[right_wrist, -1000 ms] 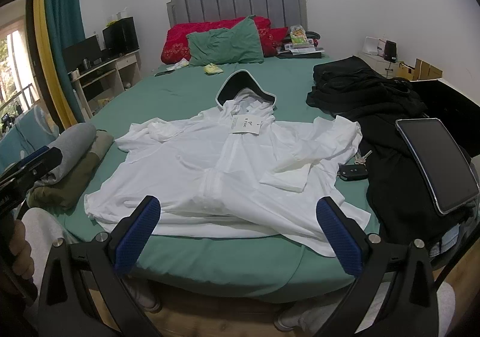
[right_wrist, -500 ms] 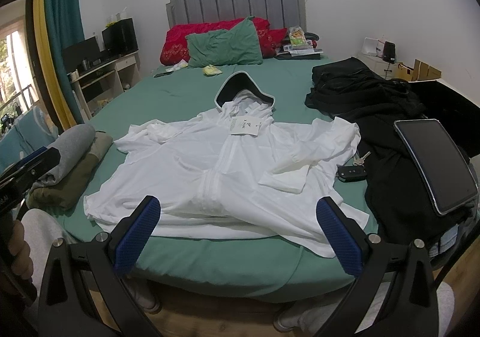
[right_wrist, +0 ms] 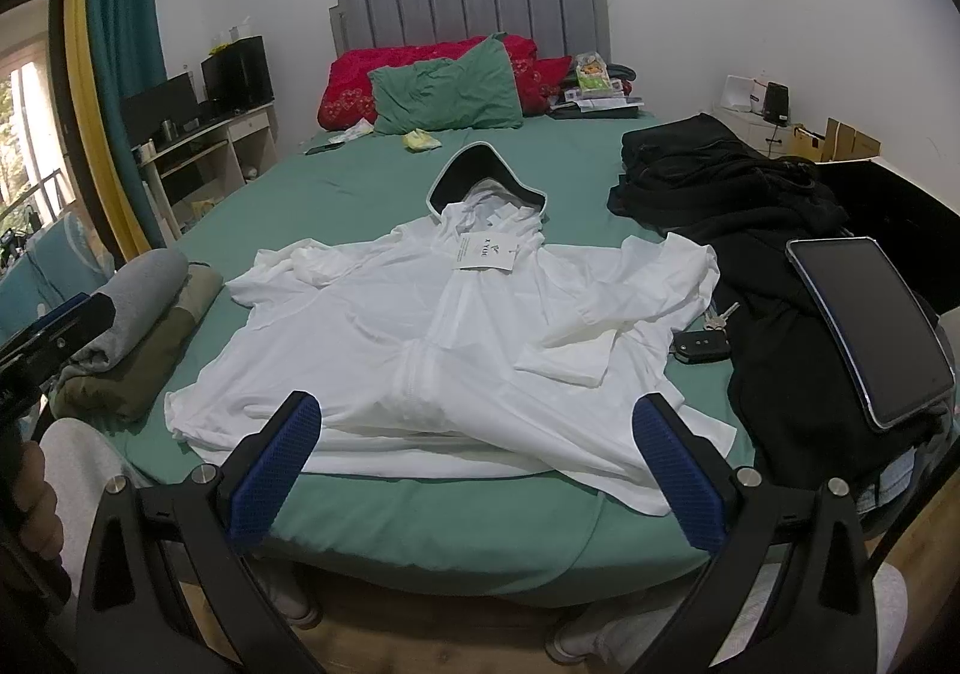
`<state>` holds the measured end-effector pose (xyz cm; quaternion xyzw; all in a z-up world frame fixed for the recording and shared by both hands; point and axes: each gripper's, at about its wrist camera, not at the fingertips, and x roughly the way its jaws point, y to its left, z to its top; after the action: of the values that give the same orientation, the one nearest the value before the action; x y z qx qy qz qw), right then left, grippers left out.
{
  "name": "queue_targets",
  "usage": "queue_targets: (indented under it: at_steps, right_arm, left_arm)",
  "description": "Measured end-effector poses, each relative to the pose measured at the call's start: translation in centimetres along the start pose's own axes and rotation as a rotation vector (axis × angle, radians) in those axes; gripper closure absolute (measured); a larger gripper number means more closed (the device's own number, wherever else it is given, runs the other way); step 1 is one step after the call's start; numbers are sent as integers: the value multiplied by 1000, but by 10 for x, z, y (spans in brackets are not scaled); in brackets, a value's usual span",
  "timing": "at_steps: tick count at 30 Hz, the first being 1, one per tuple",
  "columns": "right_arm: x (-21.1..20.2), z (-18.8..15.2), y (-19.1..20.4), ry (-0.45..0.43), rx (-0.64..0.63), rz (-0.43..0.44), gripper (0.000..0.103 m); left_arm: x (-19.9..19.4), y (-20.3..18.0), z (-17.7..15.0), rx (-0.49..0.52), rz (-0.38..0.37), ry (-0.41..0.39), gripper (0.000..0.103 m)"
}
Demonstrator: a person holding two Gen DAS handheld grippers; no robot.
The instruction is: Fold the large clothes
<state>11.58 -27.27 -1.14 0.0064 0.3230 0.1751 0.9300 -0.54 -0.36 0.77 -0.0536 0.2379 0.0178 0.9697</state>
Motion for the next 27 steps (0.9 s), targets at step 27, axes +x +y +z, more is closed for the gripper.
queue_targets:
  at_steps: [27]
  right_arm:
    - [2,0,-1,4,-1,-3,1]
  left_arm:
    - [2,3,3,14,-1,-2,18]
